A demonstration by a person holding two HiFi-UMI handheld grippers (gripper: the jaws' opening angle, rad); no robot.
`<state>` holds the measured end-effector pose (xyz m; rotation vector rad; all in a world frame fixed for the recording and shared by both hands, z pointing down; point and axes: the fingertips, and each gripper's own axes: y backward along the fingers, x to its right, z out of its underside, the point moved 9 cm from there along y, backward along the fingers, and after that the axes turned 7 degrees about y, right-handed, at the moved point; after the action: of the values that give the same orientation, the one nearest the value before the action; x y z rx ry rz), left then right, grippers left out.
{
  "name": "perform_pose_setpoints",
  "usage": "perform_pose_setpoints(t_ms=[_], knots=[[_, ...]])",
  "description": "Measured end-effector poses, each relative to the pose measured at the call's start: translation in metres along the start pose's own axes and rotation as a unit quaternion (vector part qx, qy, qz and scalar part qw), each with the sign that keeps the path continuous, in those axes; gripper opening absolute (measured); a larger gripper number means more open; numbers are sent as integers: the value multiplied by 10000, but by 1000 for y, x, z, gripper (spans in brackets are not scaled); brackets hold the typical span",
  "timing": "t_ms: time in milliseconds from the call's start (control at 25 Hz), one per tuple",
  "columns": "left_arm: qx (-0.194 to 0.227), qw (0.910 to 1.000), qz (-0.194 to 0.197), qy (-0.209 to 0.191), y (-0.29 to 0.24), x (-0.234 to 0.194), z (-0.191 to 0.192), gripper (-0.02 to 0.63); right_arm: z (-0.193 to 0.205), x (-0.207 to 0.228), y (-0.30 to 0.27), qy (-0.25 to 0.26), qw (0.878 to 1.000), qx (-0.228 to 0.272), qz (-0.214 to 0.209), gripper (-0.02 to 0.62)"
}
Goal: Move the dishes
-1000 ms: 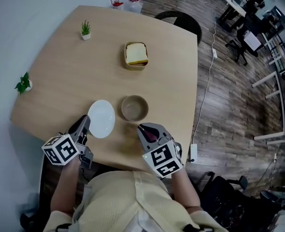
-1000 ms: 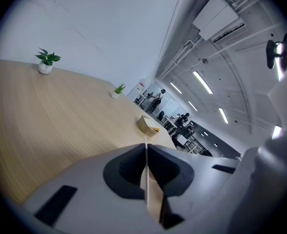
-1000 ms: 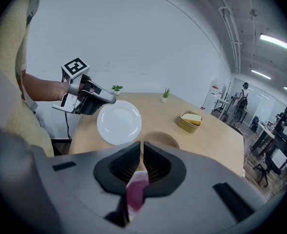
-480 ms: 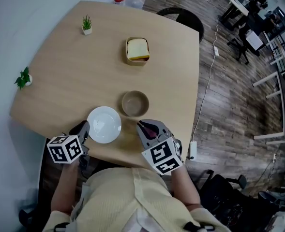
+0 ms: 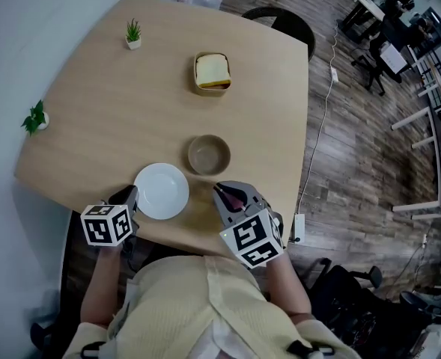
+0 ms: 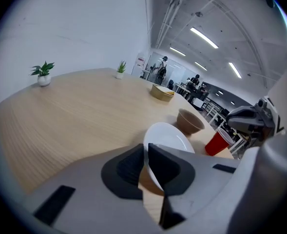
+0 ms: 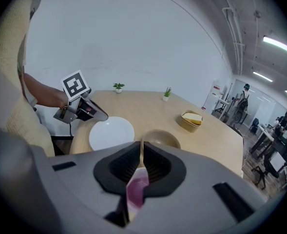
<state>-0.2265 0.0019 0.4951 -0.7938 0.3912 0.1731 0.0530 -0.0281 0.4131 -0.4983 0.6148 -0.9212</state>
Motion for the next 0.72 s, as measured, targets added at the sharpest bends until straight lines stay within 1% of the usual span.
perform_pose_setpoints(t_ms=[320,480,520,600,680,720], knots=[[-81,9995,-211,-221,-4,-3,7,28,1,-3,1,-51,10000,-8,36,34],[78,9990,-259,-350,-3,0,9,28,3,-5,3,-73,10000,-15,51,34],[124,9984,-311,-466,-2,1,10,28,3,-5,3,-79,10000,-8,54,34],[230,9945,-560,-850,-1,5,11,28,4,-6,4,-87,9999,10,58,34],[351,9872,-841,-1307,0,9,10,28,5,-6,6,-98,9999,29,62,34],[411,9837,-913,-1493,0,12,9,28,5,-6,6,-106,9999,38,63,34]])
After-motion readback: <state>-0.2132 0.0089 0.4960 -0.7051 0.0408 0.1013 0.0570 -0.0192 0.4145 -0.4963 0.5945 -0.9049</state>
